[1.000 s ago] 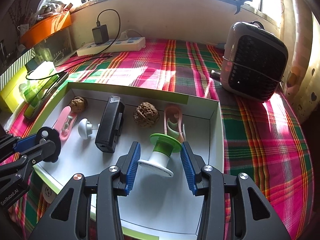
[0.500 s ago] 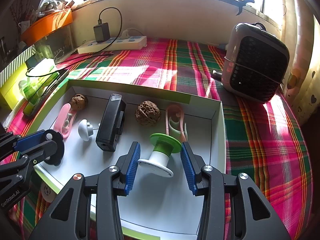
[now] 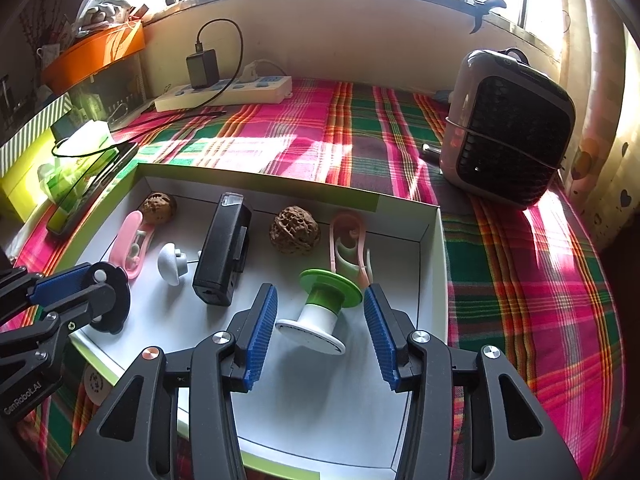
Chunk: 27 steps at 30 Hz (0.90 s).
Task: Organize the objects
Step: 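Carry the black dotted disc and green spool with both tools into the white box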
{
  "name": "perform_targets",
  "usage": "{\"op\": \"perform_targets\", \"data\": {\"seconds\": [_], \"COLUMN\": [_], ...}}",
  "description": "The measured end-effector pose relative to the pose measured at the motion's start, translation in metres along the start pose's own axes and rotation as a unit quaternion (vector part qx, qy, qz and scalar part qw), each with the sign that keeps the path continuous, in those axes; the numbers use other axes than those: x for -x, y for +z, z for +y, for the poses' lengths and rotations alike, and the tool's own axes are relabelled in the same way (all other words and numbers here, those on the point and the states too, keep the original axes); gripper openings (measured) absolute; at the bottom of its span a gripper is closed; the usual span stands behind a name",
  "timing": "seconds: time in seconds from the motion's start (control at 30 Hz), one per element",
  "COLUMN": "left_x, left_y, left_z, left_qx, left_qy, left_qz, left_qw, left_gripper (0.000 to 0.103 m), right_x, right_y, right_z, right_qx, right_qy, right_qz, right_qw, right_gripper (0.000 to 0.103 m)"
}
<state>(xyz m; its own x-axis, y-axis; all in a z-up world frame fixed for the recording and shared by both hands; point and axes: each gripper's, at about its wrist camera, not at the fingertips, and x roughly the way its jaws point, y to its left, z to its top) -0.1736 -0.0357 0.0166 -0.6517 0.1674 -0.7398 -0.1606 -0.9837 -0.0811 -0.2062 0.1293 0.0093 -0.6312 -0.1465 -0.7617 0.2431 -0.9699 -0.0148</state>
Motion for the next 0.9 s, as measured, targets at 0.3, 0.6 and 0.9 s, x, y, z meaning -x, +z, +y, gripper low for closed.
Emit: {"op": "perform_targets", "data": {"seconds": [0.3,0.6,0.9], "left_x": [0.004,0.012,0.019], "left_y": [0.0,-0.002,-0.003], "left_z": [0.0,-0.001,-0.003], "left_qx": [0.003,0.003,0.003], "left_qy": [0.001,0.004,0.005], "left_qz": [-0.003,-0.008,-0.011], "left_qw": [1.0,1.0,0.9999], "left_gripper": [0.033,0.036,0.036], "right_x": [0.004,0.012,0.022], "right_y": [-0.001,-0.002,-0.002], "right_z": [0.002,0.001,0.004], "right_qx": [0.001,-0.006,-0.003], "right_qy": [-0.001,-0.006,-0.003], "right_qz": [-0.004,-0.014,-0.024], "right_qw": [1.0,1.0,1.0], "right_gripper": [0.049,0.05,0.05]}}
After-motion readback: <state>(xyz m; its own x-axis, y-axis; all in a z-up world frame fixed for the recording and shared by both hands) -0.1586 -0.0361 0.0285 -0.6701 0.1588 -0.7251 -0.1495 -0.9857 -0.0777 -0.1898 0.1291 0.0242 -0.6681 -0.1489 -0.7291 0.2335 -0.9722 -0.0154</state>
